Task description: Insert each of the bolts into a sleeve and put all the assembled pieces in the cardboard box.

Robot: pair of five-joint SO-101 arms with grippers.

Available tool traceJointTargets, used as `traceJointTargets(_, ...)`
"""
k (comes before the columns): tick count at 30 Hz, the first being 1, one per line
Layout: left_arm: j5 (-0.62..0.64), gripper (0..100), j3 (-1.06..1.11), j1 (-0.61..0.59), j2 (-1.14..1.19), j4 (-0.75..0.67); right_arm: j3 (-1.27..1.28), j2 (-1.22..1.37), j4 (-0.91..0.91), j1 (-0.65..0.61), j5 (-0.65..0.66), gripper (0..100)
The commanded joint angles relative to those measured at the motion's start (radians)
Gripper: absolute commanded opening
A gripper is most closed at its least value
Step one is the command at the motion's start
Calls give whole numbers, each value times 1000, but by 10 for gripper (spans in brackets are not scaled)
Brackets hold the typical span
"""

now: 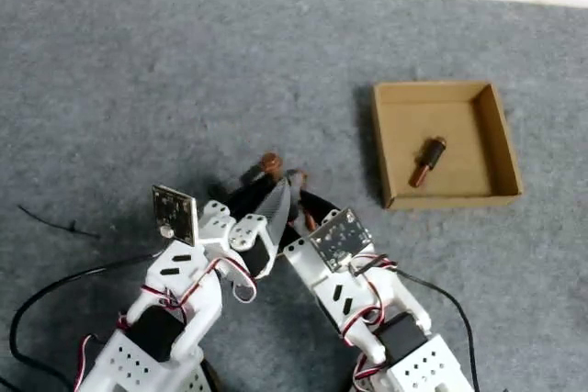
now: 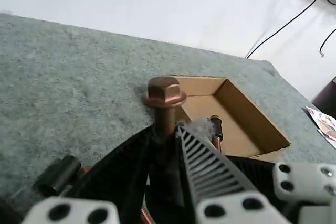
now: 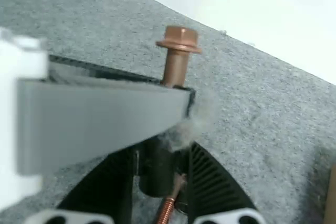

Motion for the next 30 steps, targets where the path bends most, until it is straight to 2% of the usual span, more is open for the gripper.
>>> traceJointTargets(1, -8, 7, 21, 16, -4, 8, 133, -16, -1, 1, 8, 5)
traceJointTargets(3, -8, 11, 21, 12, -4, 8, 133, -16, -1, 1, 8, 5)
traceJointTargets(5, -5, 56, 21, -10, 1, 9, 133, -16, -1, 1, 8, 5)
traceJointTargets(10, -3, 297, 21, -7, -4, 115, 133, -16, -1, 1, 8, 5)
traceJointTargets(12, -2, 345, 21, -10, -4, 133, 133, -16, -1, 1, 8, 5)
traceJointTargets(16, 17, 319, 15, -93, -5, 132, 133, -16, -1, 1, 8, 5)
traceJointTargets(21, 181, 299, -53, -282, -5, 133, 133, -16, -1, 1, 8, 5)
traceJointTargets(26, 278, 296, -82, -453, -5, 130, 133, -16, -1, 2, 8, 5)
traceJointTargets(30, 308, 295, -84, -509, -5, 130, 133, -24, -4, 51, 8, 5)
